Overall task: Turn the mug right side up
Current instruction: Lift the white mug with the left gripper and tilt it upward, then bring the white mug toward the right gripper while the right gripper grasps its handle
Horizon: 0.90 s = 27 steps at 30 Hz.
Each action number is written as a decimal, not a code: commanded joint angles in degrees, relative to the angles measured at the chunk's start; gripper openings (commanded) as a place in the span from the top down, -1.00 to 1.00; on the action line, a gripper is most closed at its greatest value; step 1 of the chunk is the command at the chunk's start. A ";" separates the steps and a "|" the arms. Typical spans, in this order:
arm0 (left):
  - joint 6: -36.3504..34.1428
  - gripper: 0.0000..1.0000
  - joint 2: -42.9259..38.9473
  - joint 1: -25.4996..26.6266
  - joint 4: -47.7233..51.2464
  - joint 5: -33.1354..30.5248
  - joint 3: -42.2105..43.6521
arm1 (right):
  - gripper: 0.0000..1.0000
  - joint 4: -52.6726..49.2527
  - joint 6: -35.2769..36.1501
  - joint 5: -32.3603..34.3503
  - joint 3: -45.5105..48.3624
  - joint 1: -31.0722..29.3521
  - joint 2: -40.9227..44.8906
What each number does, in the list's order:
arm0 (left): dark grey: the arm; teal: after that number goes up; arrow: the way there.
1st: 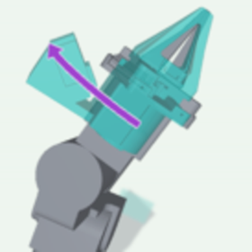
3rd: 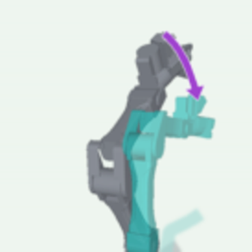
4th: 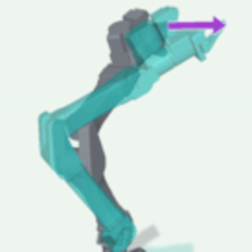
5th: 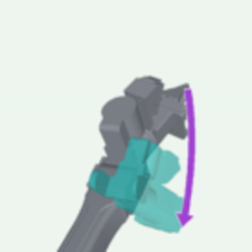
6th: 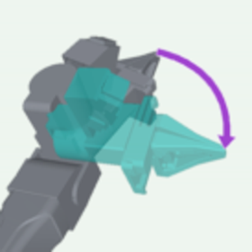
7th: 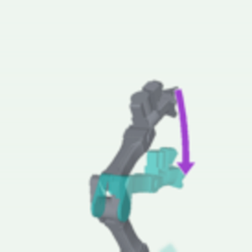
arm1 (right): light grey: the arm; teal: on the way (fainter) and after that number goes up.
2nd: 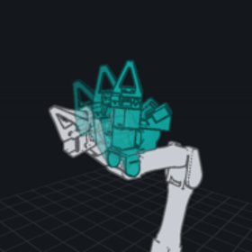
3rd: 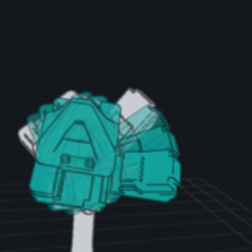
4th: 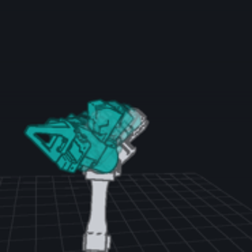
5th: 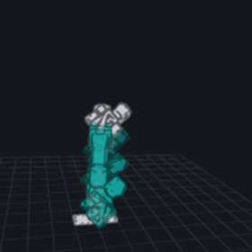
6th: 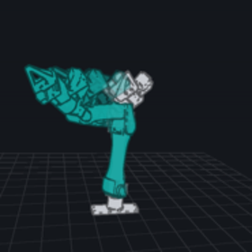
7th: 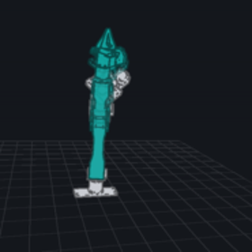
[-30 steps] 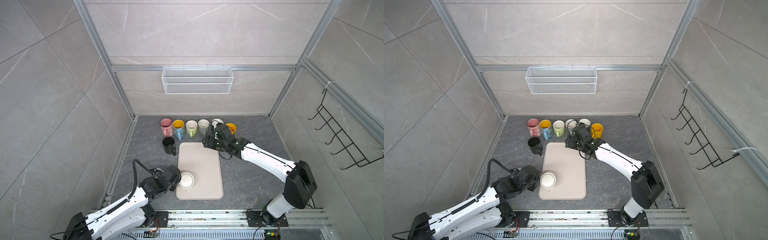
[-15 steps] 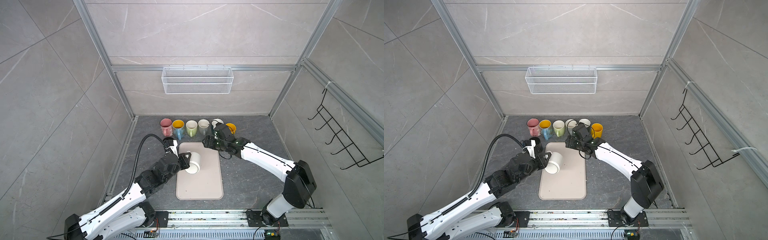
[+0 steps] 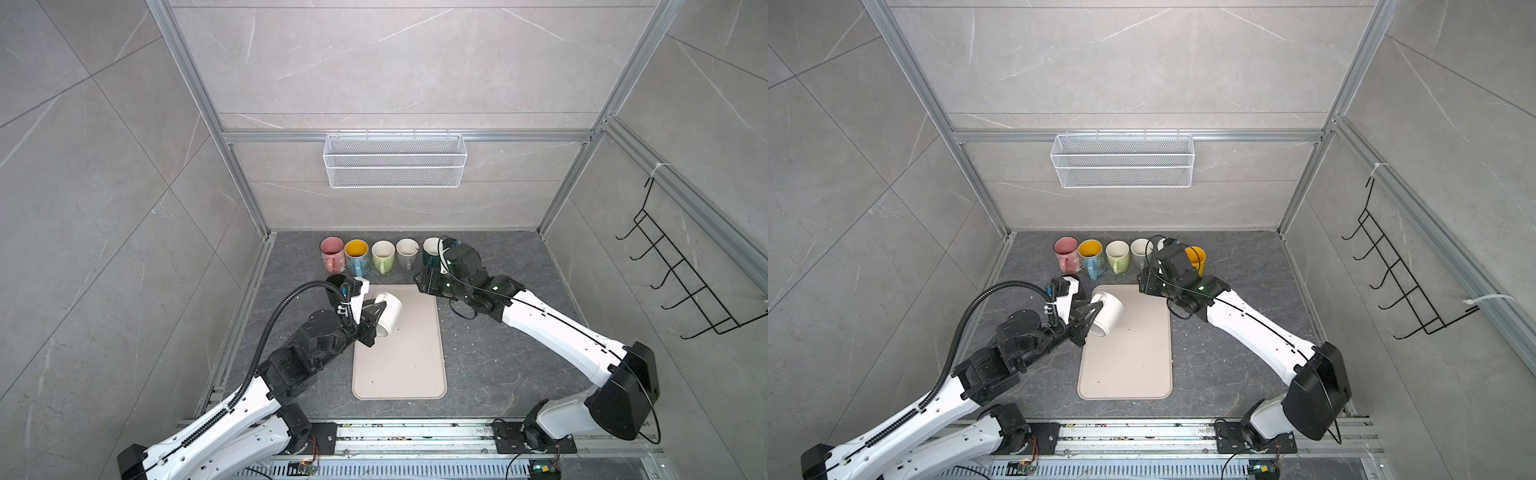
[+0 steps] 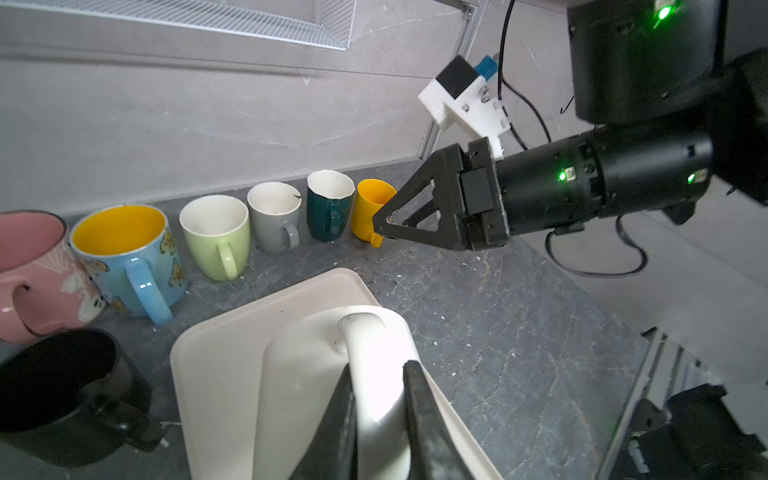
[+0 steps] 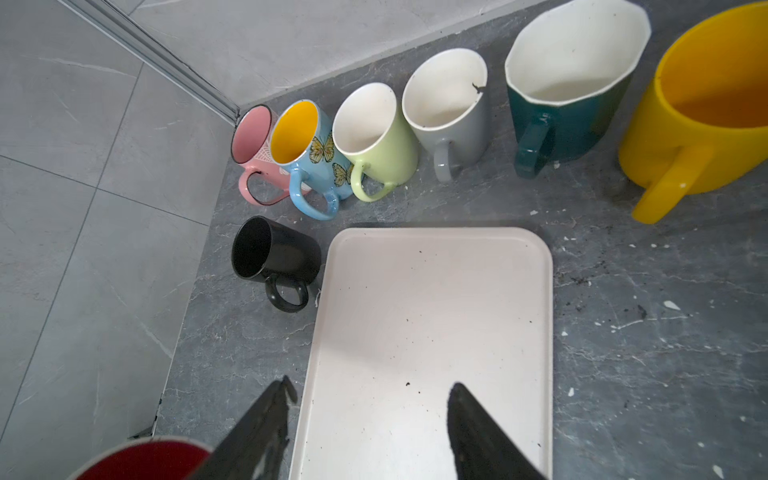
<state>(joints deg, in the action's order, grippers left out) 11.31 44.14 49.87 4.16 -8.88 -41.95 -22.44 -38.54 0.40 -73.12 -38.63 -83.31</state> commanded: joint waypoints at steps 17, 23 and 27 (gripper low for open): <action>-39.97 1.00 11.80 8.97 -26.76 -17.81 -5.93 | -0.17 -7.02 6.29 -6.41 -4.29 0.99 5.38; -57.90 1.00 18.40 15.03 -43.96 -29.75 -3.11 | -0.16 -7.93 6.00 -6.77 -4.62 2.67 6.99; -66.80 1.00 21.29 16.85 -56.62 -32.67 -0.49 | -0.15 -8.14 6.02 -7.57 -4.59 4.14 8.56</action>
<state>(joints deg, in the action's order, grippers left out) -43.22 65.36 65.87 -32.05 -35.64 -42.46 -29.26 -33.36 -6.11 -75.88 -35.29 -76.88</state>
